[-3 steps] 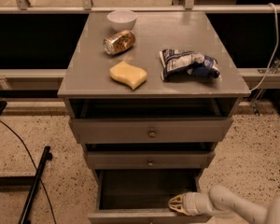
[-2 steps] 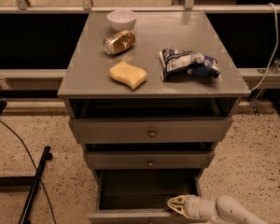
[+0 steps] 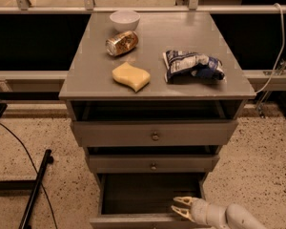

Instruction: Open bottom drawer

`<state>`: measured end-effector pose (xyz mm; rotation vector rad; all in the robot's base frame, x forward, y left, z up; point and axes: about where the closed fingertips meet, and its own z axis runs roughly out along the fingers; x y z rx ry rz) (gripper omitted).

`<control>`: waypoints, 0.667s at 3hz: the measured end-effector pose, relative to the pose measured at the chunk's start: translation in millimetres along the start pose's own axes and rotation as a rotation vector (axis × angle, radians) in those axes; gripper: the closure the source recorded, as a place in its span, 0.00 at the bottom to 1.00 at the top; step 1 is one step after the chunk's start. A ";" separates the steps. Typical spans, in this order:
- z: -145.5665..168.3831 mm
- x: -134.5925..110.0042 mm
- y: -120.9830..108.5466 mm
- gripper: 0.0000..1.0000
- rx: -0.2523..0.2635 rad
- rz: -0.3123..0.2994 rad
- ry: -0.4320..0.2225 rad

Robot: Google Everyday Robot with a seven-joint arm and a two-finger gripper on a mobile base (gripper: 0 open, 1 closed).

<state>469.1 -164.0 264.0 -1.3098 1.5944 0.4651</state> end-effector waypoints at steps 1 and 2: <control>-1.4 -2.6 -13.9 0.83 0.015 0.010 0.023; 5.2 -0.9 -25.0 1.00 0.002 -0.001 0.060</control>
Offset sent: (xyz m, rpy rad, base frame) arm 0.0414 -0.0071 0.0046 -0.1072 0.0292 -0.0132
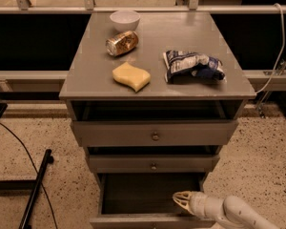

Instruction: Open bottom drawer

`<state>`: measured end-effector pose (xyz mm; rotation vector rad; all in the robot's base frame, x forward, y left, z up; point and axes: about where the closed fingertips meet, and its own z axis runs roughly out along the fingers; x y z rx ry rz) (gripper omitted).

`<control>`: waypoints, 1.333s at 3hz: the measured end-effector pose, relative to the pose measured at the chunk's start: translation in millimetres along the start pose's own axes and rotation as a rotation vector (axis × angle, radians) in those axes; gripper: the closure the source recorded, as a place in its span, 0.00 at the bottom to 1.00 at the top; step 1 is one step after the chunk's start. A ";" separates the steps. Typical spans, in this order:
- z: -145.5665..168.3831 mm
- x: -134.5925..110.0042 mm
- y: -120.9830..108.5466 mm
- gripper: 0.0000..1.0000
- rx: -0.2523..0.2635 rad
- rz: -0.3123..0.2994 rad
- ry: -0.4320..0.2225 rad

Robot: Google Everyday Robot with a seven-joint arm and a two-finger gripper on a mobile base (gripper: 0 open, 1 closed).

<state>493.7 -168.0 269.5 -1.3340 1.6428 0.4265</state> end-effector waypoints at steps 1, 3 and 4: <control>20.9 16.8 1.8 1.00 -0.076 0.015 0.024; 52.4 49.0 14.1 1.00 -0.222 0.009 0.107; 58.8 57.4 19.5 1.00 -0.259 -0.019 0.158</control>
Offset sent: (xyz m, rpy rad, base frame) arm 0.0165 0.0153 -0.0875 -0.1169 0.2139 0.1726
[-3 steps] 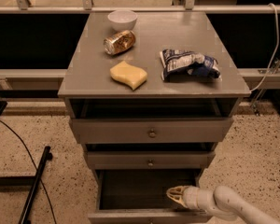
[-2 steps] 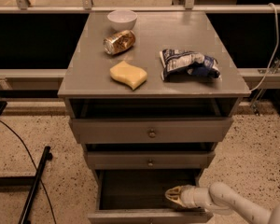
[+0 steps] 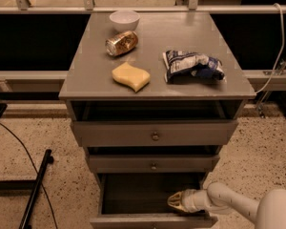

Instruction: Open bottom drawer

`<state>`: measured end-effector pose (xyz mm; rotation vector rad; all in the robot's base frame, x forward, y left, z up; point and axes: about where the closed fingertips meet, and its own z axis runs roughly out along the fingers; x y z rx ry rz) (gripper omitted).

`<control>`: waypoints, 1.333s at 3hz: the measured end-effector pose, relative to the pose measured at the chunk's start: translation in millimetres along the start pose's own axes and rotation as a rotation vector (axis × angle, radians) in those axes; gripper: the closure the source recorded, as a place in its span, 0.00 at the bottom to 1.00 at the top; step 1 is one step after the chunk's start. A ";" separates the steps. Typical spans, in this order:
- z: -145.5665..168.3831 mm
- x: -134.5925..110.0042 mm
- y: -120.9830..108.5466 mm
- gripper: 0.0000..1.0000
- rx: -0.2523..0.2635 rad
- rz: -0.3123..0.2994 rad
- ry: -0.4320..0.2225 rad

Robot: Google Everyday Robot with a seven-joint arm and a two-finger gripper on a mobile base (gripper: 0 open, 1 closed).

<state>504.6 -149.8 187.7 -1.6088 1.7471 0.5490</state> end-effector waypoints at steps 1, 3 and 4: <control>9.9 10.9 3.3 1.00 -0.037 -0.032 0.075; 16.4 27.6 13.9 1.00 -0.094 -0.074 0.111; 8.6 27.0 28.6 1.00 -0.157 -0.130 0.131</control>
Offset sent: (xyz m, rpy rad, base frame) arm 0.0007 -0.0121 -0.0347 -0.1607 0.0148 0.0911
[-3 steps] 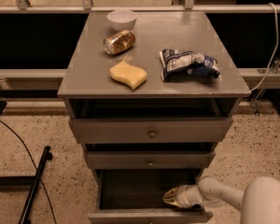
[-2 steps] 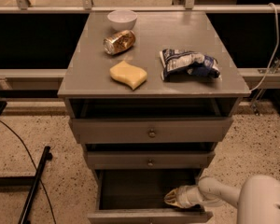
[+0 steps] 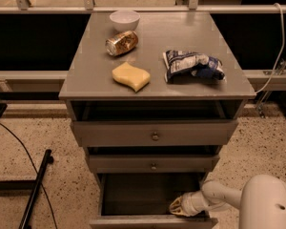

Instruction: Open bottom drawer

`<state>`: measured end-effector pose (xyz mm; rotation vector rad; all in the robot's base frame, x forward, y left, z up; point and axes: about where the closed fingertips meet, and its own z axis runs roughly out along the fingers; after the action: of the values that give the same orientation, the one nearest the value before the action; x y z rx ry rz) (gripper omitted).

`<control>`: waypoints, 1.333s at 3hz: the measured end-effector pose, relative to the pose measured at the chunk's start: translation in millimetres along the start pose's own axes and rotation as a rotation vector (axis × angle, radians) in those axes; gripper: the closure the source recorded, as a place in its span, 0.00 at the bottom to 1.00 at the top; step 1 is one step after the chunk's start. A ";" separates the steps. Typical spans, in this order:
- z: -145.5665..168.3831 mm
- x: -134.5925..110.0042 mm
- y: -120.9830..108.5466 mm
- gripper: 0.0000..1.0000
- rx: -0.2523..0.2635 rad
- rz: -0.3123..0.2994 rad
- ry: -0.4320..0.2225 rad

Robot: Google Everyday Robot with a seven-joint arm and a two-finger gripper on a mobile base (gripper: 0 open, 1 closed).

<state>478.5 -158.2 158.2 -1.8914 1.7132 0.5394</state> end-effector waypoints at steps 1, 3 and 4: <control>-11.3 -14.7 24.3 1.00 -0.079 -0.076 0.002; -17.2 -30.4 80.4 1.00 -0.179 -0.077 -0.058; -26.9 -34.7 97.2 1.00 -0.178 -0.050 -0.104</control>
Offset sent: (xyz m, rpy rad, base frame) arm -0.0954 0.0102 0.0272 0.0223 0.1079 0.2328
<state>376.6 -153.5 189.2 -1.9851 1.5924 0.7794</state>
